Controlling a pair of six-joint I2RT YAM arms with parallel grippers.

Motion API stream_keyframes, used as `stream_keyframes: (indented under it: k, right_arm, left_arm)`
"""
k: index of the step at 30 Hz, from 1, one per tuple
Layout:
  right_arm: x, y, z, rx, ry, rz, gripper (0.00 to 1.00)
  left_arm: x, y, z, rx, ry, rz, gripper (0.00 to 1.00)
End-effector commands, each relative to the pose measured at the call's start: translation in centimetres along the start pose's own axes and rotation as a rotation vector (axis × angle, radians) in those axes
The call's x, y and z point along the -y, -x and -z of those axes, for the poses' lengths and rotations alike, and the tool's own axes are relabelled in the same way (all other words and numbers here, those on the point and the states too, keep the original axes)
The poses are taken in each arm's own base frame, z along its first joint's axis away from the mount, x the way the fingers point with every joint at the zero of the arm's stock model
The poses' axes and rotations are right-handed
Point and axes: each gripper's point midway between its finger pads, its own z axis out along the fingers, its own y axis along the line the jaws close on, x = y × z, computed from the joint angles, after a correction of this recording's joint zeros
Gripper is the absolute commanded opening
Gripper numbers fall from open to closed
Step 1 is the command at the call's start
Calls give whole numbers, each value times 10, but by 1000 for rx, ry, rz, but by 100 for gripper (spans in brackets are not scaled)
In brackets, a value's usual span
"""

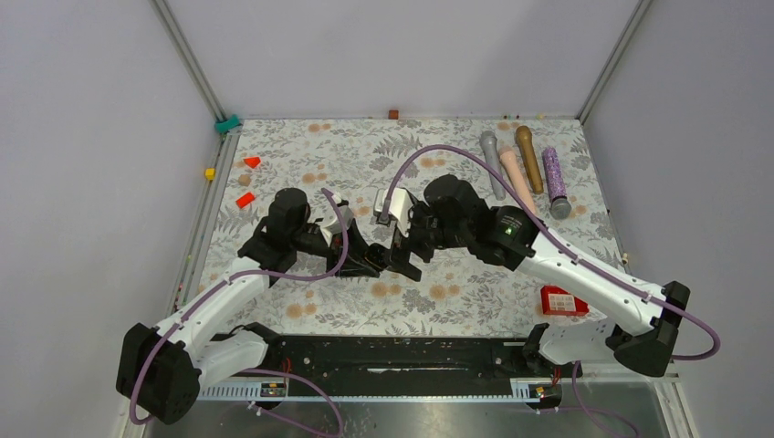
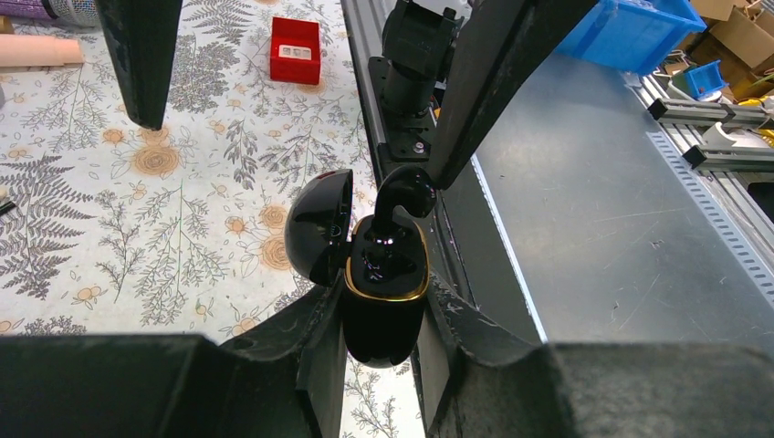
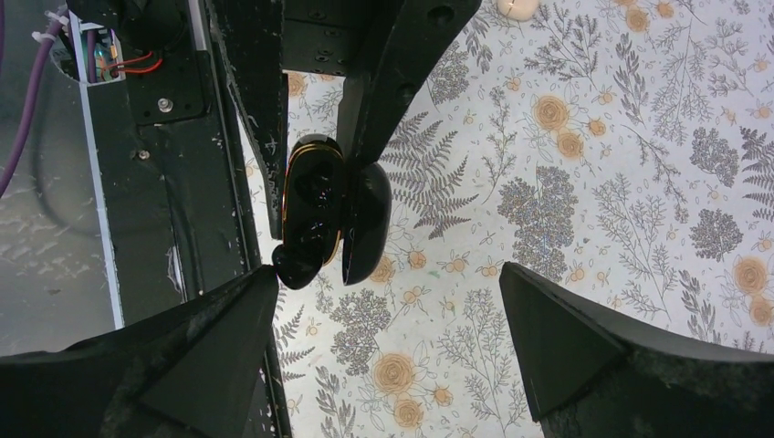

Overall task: Insert the wireless bluetooth earbuds into the charging case
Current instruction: Place the earbud in the charging case.

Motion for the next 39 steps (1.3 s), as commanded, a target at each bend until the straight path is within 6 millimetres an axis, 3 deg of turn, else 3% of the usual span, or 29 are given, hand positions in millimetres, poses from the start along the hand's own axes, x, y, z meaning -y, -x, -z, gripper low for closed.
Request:
stream_keyframes:
  k: [1, 13, 19, 24, 28, 31, 34, 39]
  right_arm:
    - [15, 32, 3, 81, -85, -23, 99]
    - [17, 35, -3, 74, -104, -60, 99]
    - [1, 47, 12, 106, -26, -62, 99]
    - [7, 53, 26, 121, -76, -51, 99]
    - [32, 46, 30, 106, -222, -31, 99]
    - [70, 35, 43, 78, -418, -34, 99]
    - [104, 22, 57, 83, -501, -125, 100]
    - [158, -18, 65, 17, -584, -263, 98]
  left_arm:
    - [1, 8, -1, 17, -26, -72, 0]
    - [0, 7, -1, 16, -24, -71, 0]
    - [0, 7, -1, 15, -24, -69, 0]
    - [-1, 8, 0, 16, -19, -72, 0]
    - [-7, 10, 0, 14, 18, -61, 0]
    - [-15, 12, 2, 14, 62, -55, 0]
    - [-23, 12, 5, 12, 114, -67, 0]
    - [-27, 13, 6, 13, 139, -67, 0]
